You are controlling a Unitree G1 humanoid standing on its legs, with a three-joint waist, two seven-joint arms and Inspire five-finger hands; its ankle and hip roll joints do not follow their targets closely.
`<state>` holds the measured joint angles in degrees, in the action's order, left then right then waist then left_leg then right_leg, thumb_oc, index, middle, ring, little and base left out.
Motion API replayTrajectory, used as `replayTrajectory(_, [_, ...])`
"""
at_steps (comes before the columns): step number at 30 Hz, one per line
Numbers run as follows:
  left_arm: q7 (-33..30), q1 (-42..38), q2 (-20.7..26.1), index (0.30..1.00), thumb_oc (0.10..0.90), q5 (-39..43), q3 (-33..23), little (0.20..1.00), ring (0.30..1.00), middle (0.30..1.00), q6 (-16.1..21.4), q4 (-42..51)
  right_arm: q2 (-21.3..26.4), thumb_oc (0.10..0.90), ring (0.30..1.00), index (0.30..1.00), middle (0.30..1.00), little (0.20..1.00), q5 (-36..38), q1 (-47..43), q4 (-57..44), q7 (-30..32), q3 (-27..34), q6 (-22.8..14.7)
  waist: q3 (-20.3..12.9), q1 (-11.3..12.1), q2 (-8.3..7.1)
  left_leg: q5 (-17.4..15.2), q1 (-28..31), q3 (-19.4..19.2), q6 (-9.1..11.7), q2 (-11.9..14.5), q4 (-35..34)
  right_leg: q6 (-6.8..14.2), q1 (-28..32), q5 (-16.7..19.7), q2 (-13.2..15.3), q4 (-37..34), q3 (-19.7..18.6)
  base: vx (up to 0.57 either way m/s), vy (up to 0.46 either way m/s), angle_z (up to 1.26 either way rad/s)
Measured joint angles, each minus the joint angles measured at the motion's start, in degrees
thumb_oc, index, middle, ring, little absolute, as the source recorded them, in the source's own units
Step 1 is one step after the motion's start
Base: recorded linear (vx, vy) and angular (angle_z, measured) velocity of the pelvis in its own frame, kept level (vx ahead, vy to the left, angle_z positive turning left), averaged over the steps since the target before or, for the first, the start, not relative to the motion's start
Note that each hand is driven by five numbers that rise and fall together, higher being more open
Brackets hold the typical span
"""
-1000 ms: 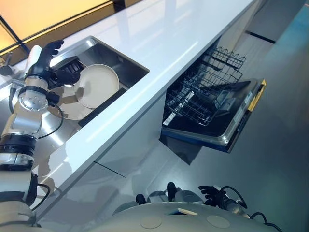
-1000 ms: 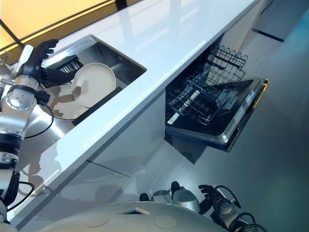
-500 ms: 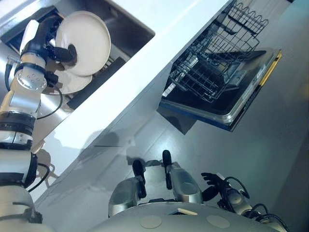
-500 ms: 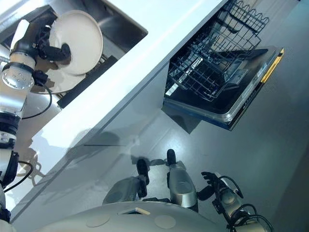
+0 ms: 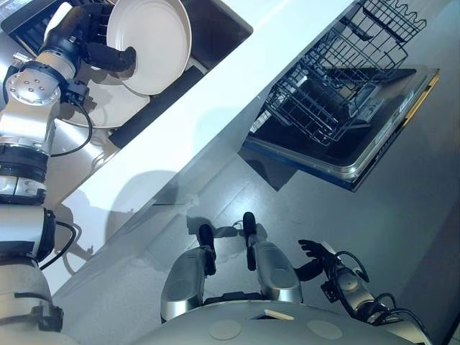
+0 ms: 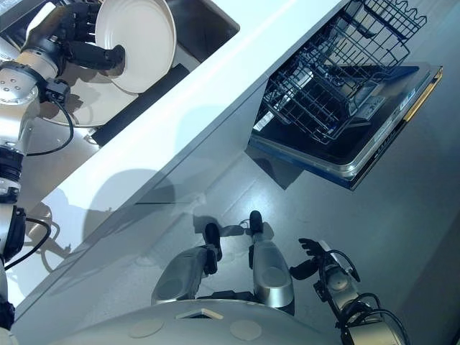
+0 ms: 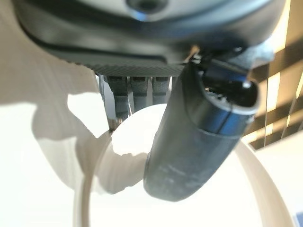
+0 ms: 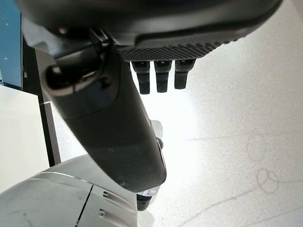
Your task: Pick up plates and place into dishwasher.
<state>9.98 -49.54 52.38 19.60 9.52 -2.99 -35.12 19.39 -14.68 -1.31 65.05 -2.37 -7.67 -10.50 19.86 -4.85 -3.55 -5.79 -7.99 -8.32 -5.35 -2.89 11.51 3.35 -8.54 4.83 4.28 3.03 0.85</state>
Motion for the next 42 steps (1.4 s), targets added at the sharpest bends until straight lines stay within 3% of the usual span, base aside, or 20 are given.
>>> replayTrajectory(6, [-1.21,5.79,-1.44,0.300,0.100,7.40,-2.88,0.200,0.300,0.300,1.55,5.17,-0.04,0.800,0.900,0.900,0.900,0.900,-1.29,-0.30,0.37,0.60,0.03,-0.33,-0.14,0.90,0.84,0.71,4.65,0.10,-0.36,-0.19,-3.04,-0.02,3.15,-0.03,0.05,-0.45,0.60,0.00,0.000,0.03])
replayTrajectory(12, [-6.28,11.61,-4.29,0.300,0.100,8.81,-4.63,0.200,0.300,0.300,3.28,9.11,-0.90,0.800,0.900,0.900,0.900,0.900,-2.38,-0.82,-0.27,0.62,0.03,-0.83,-0.44,1.58,1.48,1.69,8.47,0.41,-0.11,-0.37,-6.51,-0.03,6.40,-0.03,0.04,-2.42,1.60,-0.01,-0.070,0.02])
replayTrajectory(17, [-11.65,12.03,-4.58,0.300,0.100,8.83,-8.64,0.200,0.300,0.300,5.06,9.16,-1.03,0.800,0.900,0.900,0.900,0.900,-2.12,-0.81,-2.04,0.60,0.04,-1.05,-2.11,1.58,1.47,3.01,10.95,0.92,0.63,-0.38,-9.87,-0.03,8.96,-0.03,-0.16,-5.35,2.77,-0.03,-0.145,0.05])
replayTrajectory(21, [-15.23,12.91,-4.57,0.300,0.100,8.47,-12.79,0.200,0.300,0.300,7.65,9.67,-0.99,0.800,0.900,0.900,0.900,0.900,2.02,1.05,-11.66,0.56,0.03,-1.12,-3.50,1.43,1.47,3.45,12.48,1.19,1.25,-0.28,-11.23,-0.04,11.00,-0.03,-0.51,-7.50,2.94,-0.05,-0.180,0.01])
replayTrajectory(26, [-22.66,14.74,-4.02,0.300,0.100,0.79,-16.05,0.200,0.300,0.300,10.95,9.61,-0.87,0.800,0.900,0.900,0.900,0.900,10.80,3.96,-34.08,0.40,0.07,-0.76,-4.92,0.30,1.54,4.22,13.53,1.51,1.89,0.11,-12.17,-0.24,12.01,0.04,-1.00,-8.18,2.90,-0.07,-0.173,0.02])
replayTrajectory(29, [-27.72,15.48,-2.44,0.300,0.100,-6.80,-16.14,0.200,0.300,0.300,14.33,9.61,-1.52,0.800,0.900,0.900,0.900,0.900,16.06,3.59,-45.80,1.64,1.39,-4.04,-5.14,-0.11,1.53,5.59,15.19,1.59,2.10,0.11,-14.44,-0.73,12.69,-0.30,-1.11,-8.20,2.91,-0.07,-0.155,0.03])
replayTrajectory(34, [-34.81,17.06,-2.03,0.300,0.100,-16.47,-16.54,0.200,0.300,0.300,19.67,10.91,-4.20,0.800,0.900,0.900,0.900,0.900,22.11,2.80,-56.67,4.24,5.44,-6.05,-7.02,-0.02,2.18,6.77,15.87,1.87,2.32,0.13,-16.17,-1.22,12.75,-0.62,-1.29,-8.21,2.94,-0.04,-0.115,0.06])
replayTrajectory(39, [-41.58,21.67,-2.52,0.300,0.100,-23.44,-16.45,0.200,0.300,0.300,22.32,21.11,-3.26,0.800,0.900,0.900,0.900,0.900,22.36,2.43,-65.18,10.21,7.28,-10.51,-7.56,-0.01,2.86,6.94,15.91,2.43,2.42,0.15,-16.20,-1.22,12.89,-0.62,-1.55,-8.21,3.02,-0.02,-0.066,0.02])
replayTrajectory(42, [-45.60,22.09,-5.14,0.300,0.100,-30.23,-15.74,0.200,0.300,0.300,23.37,26.10,-1.50,0.800,0.900,0.900,0.900,0.900,22.66,1.03,-69.98,11.07,7.49,-13.07,-7.93,0.13,3.51,7.15,15.80,3.21,2.53,0.12,-16.22,-1.23,13.04,-0.63,-1.53,-8.21,3.27,-0.02,-0.044,0.09])
